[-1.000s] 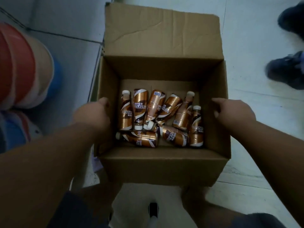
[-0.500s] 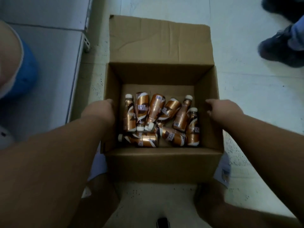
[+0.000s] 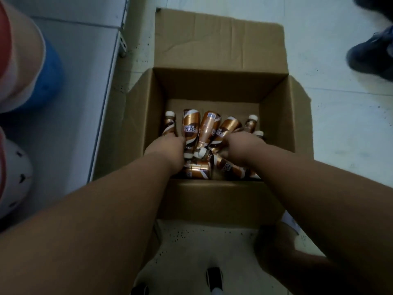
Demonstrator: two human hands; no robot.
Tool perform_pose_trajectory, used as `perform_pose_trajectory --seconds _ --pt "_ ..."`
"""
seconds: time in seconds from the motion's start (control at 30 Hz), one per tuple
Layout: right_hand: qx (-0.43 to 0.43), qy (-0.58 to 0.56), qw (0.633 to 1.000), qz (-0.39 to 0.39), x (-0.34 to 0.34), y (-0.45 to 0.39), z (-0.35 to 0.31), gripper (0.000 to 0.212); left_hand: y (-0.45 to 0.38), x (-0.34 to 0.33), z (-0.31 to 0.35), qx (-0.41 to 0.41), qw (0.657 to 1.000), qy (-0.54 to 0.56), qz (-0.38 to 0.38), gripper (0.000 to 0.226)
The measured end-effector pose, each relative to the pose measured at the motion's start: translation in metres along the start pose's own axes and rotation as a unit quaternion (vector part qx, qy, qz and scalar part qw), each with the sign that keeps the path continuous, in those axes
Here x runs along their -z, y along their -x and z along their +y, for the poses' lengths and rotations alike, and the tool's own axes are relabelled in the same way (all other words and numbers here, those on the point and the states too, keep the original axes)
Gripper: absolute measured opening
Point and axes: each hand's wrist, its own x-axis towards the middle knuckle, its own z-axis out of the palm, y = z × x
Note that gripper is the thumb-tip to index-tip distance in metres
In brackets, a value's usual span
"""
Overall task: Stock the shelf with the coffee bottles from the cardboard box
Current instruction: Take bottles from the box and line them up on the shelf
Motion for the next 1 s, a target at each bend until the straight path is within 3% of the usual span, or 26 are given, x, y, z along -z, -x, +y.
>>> perform_pose_trajectory --seconds 0.13,0.23,0.37,0.47,0.6,0.67,0.8,0.87,1.0 --pt "0.038 0.006 0.999 0.014 -0.038 -0.030 -0.007 0.037 -0.032 -0.032 -0.001 -0.010 0.998 -0.004 -0.057 0.043" --pt "0.032 0.061 0.997 0.019 -0.057 -0.049 -0.004 0.046 -0.050 -0.054 -0.002 -0.032 0.991 -0.081 -0.102 0.045" --pt "0.039 0.103 0.994 -0.014 -0.062 -0.062 0.005 0.040 -0.070 -0.067 0.004 -0.054 0.977 -0.156 -0.137 0.059" --pt "0.054 0.062 0.997 -0.006 -0.050 -0.056 0.009 0.032 -0.072 -0.050 0.010 -0.050 0.967 -0.162 -0.189 0.073" --pt "0.038 -0.051 0.998 0.028 -0.009 -0.028 0.009 0.027 -0.048 -0.002 0.014 0.004 0.972 -0.058 -0.229 0.070" --pt "0.040 -0.074 0.995 0.048 0.019 0.001 0.005 0.026 -0.021 0.031 0.015 0.019 0.977 -0.027 -0.212 0.065" --pt "0.055 -0.201 0.971 0.118 0.077 0.078 -0.016 0.020 0.060 0.101 0.011 0.042 0.992 0.062 -0.098 0.057" --pt "0.074 -0.263 0.949 0.159 0.101 0.119 -0.037 0.025 0.111 0.132 0.002 0.045 0.991 0.121 -0.043 0.054" --pt "0.153 -0.383 0.881 0.232 0.134 0.198 -0.093 0.008 0.215 0.179 -0.028 0.047 0.983 0.165 0.068 0.046"
